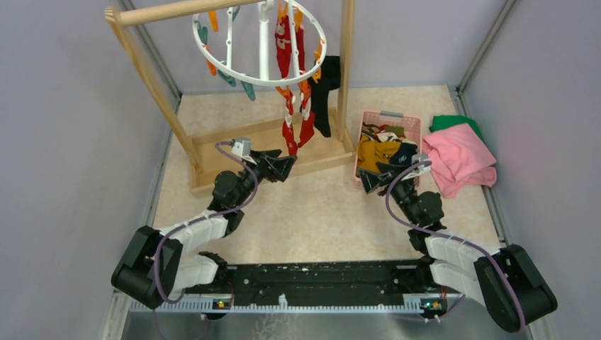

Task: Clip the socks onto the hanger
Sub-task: Reset both arms

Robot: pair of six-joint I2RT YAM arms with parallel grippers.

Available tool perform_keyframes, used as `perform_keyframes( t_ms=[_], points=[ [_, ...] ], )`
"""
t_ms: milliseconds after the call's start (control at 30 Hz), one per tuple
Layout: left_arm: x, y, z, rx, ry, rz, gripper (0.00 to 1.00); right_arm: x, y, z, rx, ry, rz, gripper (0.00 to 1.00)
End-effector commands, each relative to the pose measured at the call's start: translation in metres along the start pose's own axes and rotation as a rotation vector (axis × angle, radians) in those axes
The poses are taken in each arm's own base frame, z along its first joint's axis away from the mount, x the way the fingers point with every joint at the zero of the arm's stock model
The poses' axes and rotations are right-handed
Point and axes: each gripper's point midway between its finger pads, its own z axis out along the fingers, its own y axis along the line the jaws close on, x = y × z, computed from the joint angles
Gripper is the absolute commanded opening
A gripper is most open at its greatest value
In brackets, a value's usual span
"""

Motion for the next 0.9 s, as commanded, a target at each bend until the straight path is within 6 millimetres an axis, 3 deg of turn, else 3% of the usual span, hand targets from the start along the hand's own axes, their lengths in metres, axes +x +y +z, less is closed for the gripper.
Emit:
perform_keyframes(
  t_ms=[0,200,433,567,867],
  points=[
    [-0.012,0.013,0.016,-0.066,-0.016,0.052,0.75,-0.015,0.009,0.000,-0.041,-0.055,0.016,0.87],
    [-0.012,0.015,0.039,-0.029,-0.030,0.090,0.63,-0.011,0.014,0.002,-0.072,-0.033,0.023,0.86],
    [-0.001,0.011,0.077,0.076,-0.016,0.072,0.29,-0.012,0.021,0.006,-0.104,-0.018,0.012,0.84],
    [0.005,0.003,0.099,0.155,-0.014,0.049,0.15,-0.017,0.022,0.007,-0.100,-0.017,-0.014,0.84],
    [0.030,-0.019,0.133,0.308,0.030,-0.024,0.11,-0.030,0.023,0.006,-0.083,-0.031,-0.059,0.84]
  ],
)
